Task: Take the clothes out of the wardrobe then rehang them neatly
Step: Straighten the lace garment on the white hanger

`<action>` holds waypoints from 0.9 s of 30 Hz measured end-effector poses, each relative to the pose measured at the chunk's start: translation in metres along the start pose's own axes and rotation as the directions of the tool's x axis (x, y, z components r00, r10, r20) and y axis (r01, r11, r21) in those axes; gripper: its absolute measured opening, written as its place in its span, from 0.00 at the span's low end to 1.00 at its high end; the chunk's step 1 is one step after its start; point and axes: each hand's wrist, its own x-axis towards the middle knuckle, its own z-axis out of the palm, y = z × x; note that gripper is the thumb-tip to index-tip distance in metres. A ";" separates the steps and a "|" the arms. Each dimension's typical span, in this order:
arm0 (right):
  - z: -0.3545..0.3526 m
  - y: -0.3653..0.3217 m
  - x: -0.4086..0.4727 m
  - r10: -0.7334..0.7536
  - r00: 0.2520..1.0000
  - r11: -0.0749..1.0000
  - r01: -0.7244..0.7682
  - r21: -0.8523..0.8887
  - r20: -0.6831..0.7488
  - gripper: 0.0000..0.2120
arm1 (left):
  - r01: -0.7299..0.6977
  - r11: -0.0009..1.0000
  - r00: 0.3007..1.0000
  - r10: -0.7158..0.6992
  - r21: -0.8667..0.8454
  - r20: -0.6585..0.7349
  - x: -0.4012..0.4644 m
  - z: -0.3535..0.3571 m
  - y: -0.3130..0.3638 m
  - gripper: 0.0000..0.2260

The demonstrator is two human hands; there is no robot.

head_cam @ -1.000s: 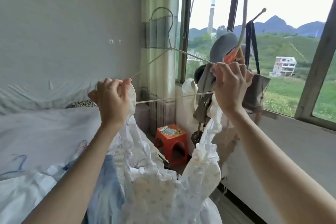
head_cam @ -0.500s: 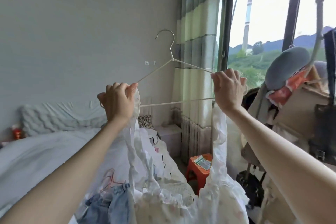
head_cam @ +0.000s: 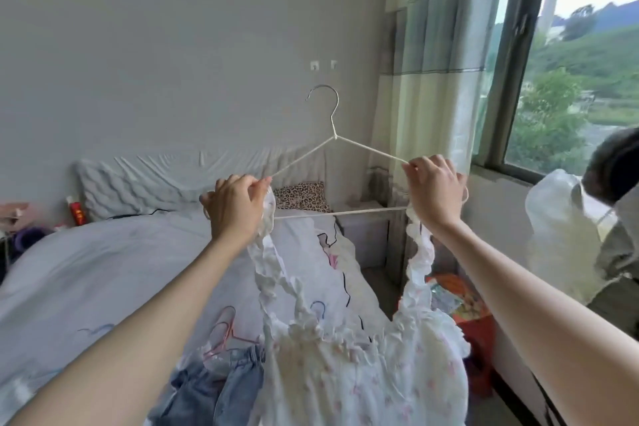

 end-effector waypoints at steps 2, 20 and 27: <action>0.042 0.022 -0.023 0.025 0.993 1.000 -0.024 -0.013 0.113 0.14 | 0.051 0.999 0.994 -0.051 0.011 0.101 -0.020 0.040 -0.031 0.16; 0.300 0.181 -0.301 0.387 0.642 0.922 -0.249 -0.297 0.662 0.11 | 0.218 0.951 0.666 -0.310 0.219 0.679 -0.278 0.290 -0.254 0.17; 0.325 0.215 -0.369 0.326 0.623 0.941 -0.145 -0.305 0.711 0.09 | 0.232 0.904 0.613 -0.423 0.360 0.667 -0.309 0.320 -0.273 0.18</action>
